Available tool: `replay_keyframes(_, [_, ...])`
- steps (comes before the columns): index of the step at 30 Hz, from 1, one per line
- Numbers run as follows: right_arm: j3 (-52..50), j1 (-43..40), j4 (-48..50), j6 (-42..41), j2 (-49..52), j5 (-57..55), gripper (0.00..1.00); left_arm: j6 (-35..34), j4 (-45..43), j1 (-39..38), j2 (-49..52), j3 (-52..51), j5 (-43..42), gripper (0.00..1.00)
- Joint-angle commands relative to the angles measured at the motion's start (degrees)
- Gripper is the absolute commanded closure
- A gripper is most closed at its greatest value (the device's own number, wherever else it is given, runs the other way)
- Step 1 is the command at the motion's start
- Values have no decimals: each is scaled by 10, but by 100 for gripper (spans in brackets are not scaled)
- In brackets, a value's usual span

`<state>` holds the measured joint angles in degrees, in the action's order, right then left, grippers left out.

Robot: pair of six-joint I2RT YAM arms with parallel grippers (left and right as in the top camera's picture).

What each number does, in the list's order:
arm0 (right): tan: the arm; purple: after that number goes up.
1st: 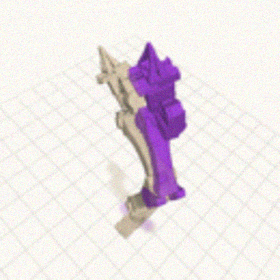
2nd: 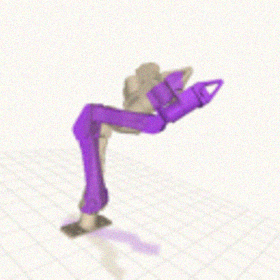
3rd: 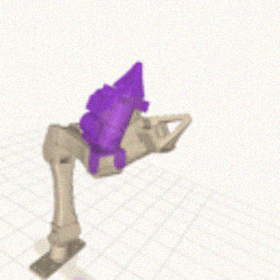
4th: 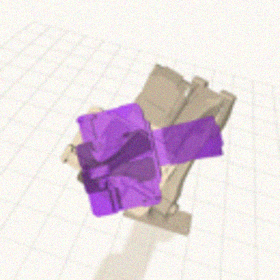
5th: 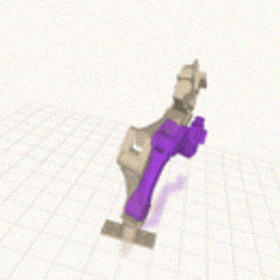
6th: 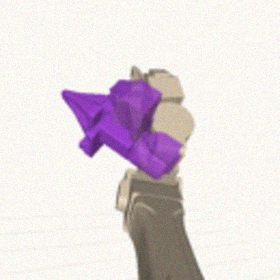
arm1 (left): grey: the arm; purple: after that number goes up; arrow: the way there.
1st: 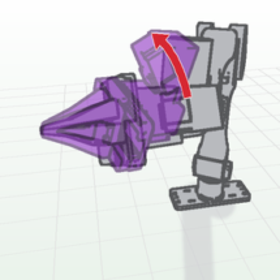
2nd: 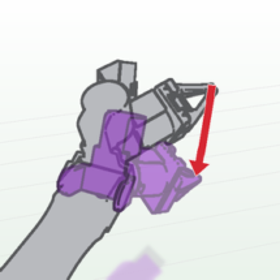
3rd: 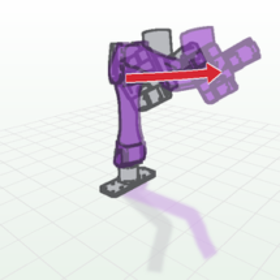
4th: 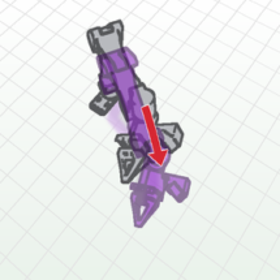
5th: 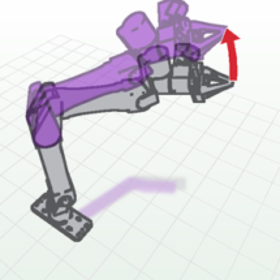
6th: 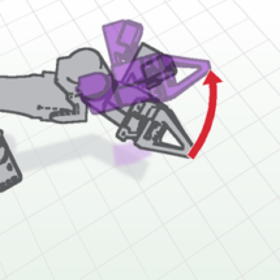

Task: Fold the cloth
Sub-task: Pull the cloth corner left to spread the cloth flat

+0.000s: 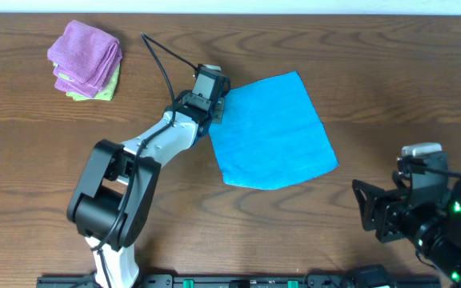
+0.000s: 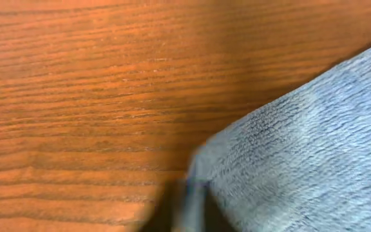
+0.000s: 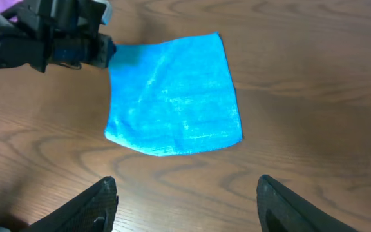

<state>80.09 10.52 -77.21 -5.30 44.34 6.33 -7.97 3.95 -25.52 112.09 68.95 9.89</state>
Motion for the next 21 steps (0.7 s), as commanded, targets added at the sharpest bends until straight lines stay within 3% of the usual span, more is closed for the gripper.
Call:
replay_keyframes(1, [-3,4,2,11,13,-6,30,-12,15,0,-42,13,12,13])
replay_keyframes(2, [-3,4,3,11,16,-6,30,-12,26,0,-52,13,12,2])
replay_keyframes(7, [-3,4,7,15,29,-21,28,-12,143,0,-121,13,-17,5])
replay_keyframes(10, [-3,4,7,56,33,-21,24,12,227,0,-153,13,-161,5])
replay_keyframes(15, [-21,2,12,71,52,-21,26,20,280,0,-158,13,-384,5])
replay_keyframes(17, [-50,-5,24,71,64,-20,42,20,291,0,-158,13,-426,5])
replay_keyframes(19, [-87,-17,50,56,80,-20,70,26,313,0,-158,13,-423,5])
replay_keyframes(20, [-106,-24,68,47,89,-17,92,31,325,0,-158,13,-423,5])
replay_keyframes(21, [-125,-31,89,39,101,-13,99,35,337,1,-158,13,-417,4])
